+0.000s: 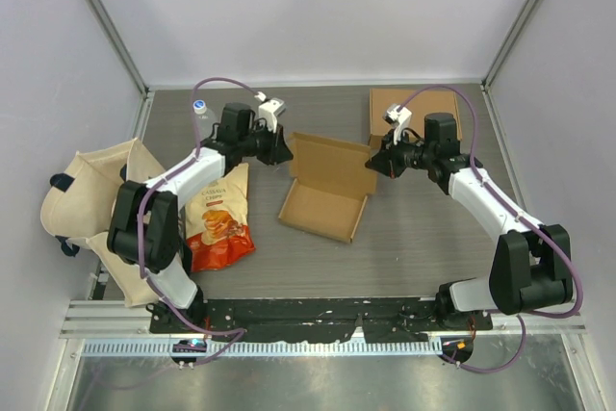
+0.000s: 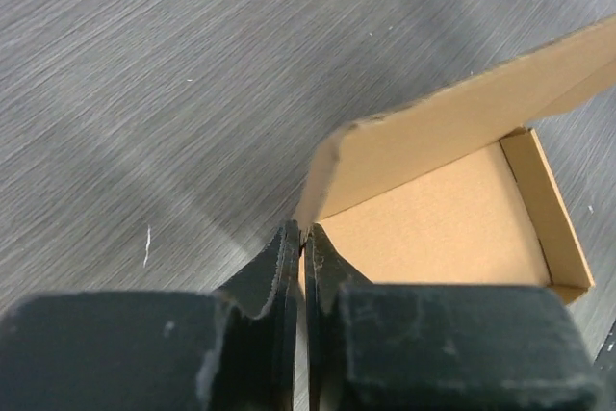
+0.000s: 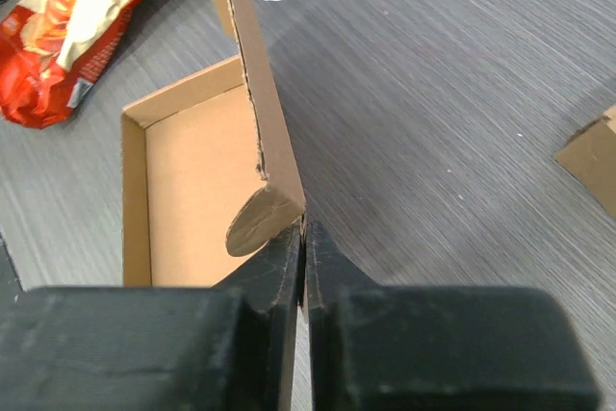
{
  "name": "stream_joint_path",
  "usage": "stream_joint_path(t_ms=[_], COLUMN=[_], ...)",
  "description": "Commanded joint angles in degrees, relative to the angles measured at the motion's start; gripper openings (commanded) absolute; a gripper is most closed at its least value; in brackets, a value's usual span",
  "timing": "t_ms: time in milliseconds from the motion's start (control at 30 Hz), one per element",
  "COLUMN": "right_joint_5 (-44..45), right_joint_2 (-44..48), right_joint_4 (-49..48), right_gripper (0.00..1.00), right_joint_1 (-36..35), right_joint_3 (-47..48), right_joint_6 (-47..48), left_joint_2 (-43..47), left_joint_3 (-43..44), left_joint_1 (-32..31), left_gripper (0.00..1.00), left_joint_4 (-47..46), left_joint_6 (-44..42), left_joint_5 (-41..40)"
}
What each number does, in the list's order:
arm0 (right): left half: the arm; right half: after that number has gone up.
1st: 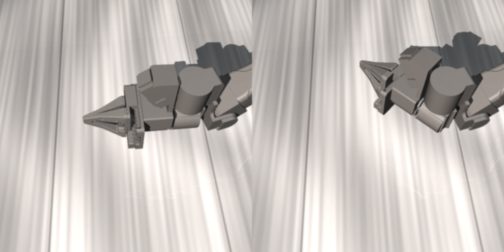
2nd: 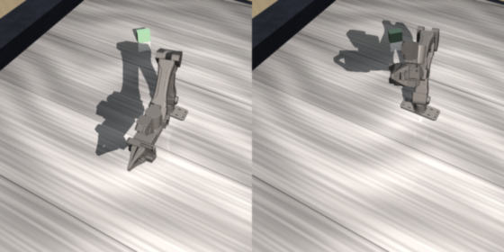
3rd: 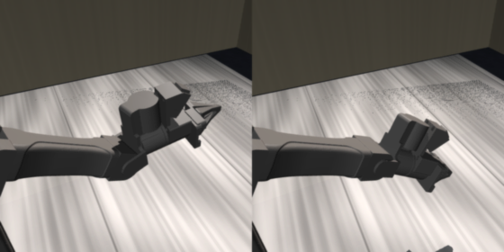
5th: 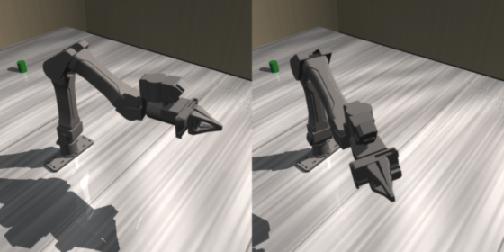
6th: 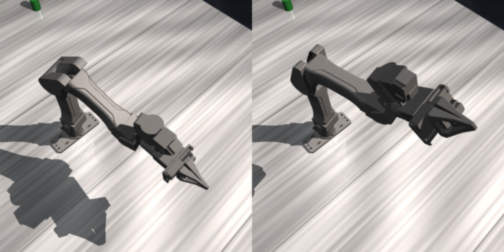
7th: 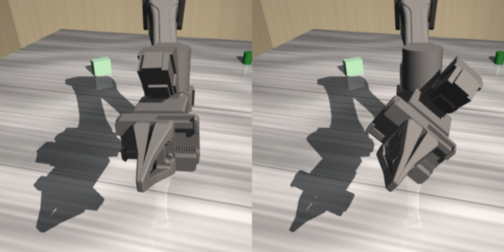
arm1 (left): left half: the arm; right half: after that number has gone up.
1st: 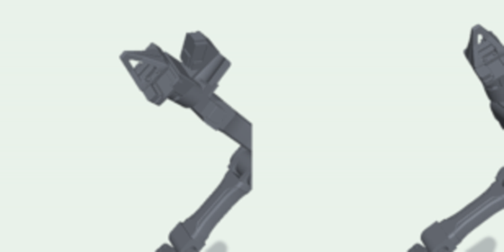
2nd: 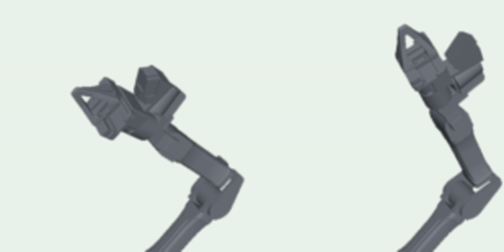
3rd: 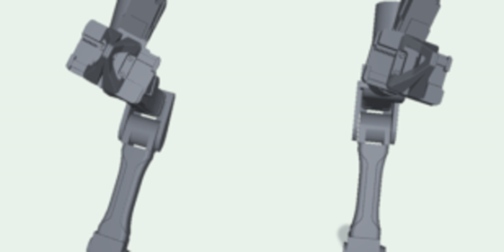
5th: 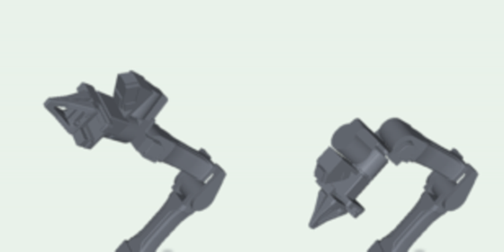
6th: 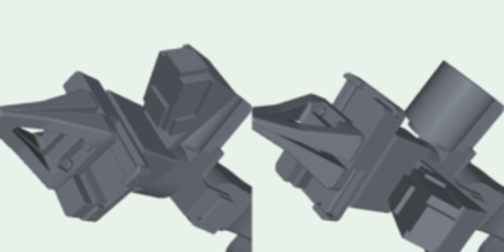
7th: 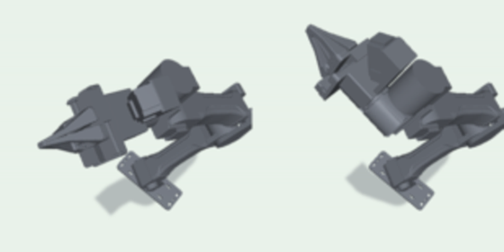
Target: Fold the paper box
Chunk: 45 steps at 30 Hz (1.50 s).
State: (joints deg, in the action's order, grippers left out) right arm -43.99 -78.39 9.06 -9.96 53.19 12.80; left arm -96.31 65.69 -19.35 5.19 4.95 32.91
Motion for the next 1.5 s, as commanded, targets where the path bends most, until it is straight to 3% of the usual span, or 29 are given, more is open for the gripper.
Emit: stream_joint_path(t_ms=[0,100,300,533,600,667,700,767,833,900,1033,1100,1333,1467], right_joint_5=[7.23,12.06,12.52,14.8,16.55,24.17,28.74,48.21,61.24,72.34,81.42,84.58,97.75,99.01], right_joint_2=[0.43,0.34,-0.27,-1.59,-1.85,-2.47,-2.56,-2.21,-1.68,-2.55,-4.22,-4.23,-3.79,-2.38], right_joint_4=[-1.68,0.96,2.63,2.81,1.24,-0.61,-2.36,-4.39,-6.15,-5.9,-6.86,-10.17,-25.74,-34.52], right_gripper=[0.2,0.34,0.36,0.29,0.16,0.01,0.01,0.01,0.01,0.01,0.01,0.01,0.01,0.01], right_joint_1=[-0.77,-0.77,-0.94,-2.35,-3.57,-6.46,-7.87,-11.99,-17.98,-21.05,-23.7,-24.58,-32.4,-34.6], right_joint_3=[2.79,4.2,4.56,4.38,4.03,3.76,3.85,3.94,4.38,5.34,6.49,5.79,-3.33,-10.37], right_joint_6=[-3.21,-4.36,-4.54,-4.18,-6.27,-10.58,-15.99,-21.38,-30.79,-36.23,-43.11,-43.73,-36.89,-34.51], left_joint_2=[2.88,4.2,5.7,6.84,7.01,7.63,8.07,9.47,10.0,10.09,9.48,9.56,10.0,10.27], left_joint_3=[0.76,-0.48,-1.97,-2.15,-2.23,-1.88,-2.06,-3.72,-5.65,-6.8,-8.64,-10.49,-19.81,-23.85], left_joint_1=[-1.91,-2.44,-3.58,-3.76,-4.02,-5.68,-6.74,-10.59,-12.45,-13.43,-14.48,-15.1,-18.87,-20.72], left_gripper=[0.04,0.0,0.0,0.0,0.0,0.0,0.0,0.0,0.0,0.0,0.0,0.0,0.0,0.0], left_joint_4=[-1.41,-2.99,-3.52,-2.81,-2.99,-3.69,-4.92,-7.1,-9.4,-11.51,-14.41,-21.23,-34.89,-39.63], left_joint_6=[-1.79,-2.22,-3.81,-4.69,-3.73,0.04,5.89,10.93,18.4,23.24,28.79,28.63,28.8,27.83], left_joint_5=[-4.07,-6.71,-9.0,-10.14,-12.15,-19.06,-28.68,-38.56,-48.93,-52.93,-59.44,-60.33,-67.18,-69.21])
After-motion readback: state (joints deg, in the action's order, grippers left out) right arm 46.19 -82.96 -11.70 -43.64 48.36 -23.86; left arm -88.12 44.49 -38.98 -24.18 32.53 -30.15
